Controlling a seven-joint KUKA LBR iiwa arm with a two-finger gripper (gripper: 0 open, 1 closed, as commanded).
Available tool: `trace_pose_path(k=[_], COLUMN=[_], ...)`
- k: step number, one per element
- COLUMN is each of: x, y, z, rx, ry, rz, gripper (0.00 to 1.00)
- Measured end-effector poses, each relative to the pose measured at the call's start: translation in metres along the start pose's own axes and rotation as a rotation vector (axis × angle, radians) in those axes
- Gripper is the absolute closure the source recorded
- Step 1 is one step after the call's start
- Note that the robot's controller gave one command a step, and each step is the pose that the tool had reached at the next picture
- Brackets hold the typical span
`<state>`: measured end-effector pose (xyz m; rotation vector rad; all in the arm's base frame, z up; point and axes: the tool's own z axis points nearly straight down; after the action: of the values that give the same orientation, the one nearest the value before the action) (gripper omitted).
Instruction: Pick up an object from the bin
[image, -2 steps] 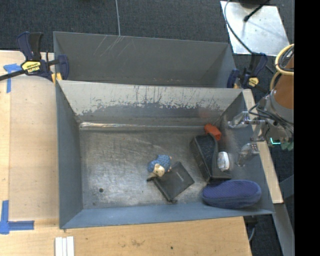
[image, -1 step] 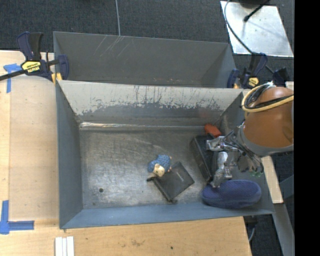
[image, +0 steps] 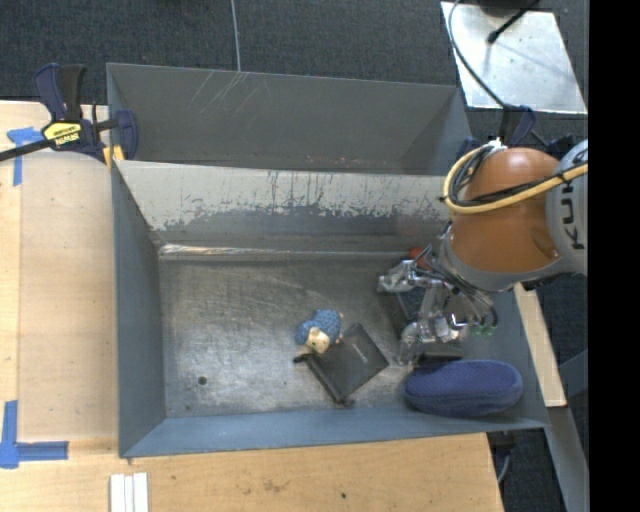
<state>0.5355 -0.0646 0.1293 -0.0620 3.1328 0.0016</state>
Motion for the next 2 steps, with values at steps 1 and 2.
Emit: trace_pose_path(k=[1, 2], x=[-0.008, -0.024], y=[0.072, 0.113], z=[0.048, 0.056], rx=[-0.002, 0.004], ry=[0.008, 0.001], rz=[-0.229, -0.210], gripper=[0.00, 0.00])
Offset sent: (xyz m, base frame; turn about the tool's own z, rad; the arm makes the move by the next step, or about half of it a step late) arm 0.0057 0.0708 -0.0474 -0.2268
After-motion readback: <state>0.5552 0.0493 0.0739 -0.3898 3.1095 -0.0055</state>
